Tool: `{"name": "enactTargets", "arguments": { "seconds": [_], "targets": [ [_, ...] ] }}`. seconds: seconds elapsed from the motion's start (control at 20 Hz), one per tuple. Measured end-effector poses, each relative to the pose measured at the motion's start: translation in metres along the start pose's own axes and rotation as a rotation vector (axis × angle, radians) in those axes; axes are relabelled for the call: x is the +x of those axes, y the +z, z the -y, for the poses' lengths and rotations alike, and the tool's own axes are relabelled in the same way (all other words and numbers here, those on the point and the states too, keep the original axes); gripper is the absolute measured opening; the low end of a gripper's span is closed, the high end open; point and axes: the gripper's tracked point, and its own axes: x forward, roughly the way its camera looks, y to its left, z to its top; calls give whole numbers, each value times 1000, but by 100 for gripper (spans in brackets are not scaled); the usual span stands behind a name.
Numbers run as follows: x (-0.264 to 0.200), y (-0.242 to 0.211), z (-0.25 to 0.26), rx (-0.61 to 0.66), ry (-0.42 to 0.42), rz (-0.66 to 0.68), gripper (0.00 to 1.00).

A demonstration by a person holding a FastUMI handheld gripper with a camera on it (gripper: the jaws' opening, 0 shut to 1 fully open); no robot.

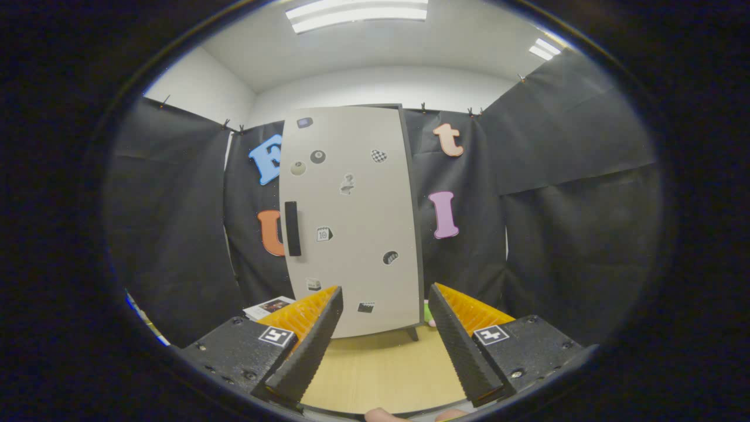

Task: Open the shoe cabinet door, grab the shoes and put them into the shoe cabinet, then close the shoe cabinet door.

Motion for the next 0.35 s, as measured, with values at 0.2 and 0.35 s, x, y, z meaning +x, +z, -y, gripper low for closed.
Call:
{"name": "enactTargets", "arguments": {
  "seconds": [0.2, 0.35],
  "targets": [
    [-2, 2, -10, -53, 9, 25, 96],
    [-4, 4, -18, -80, 16, 49, 97]
  ]
}}
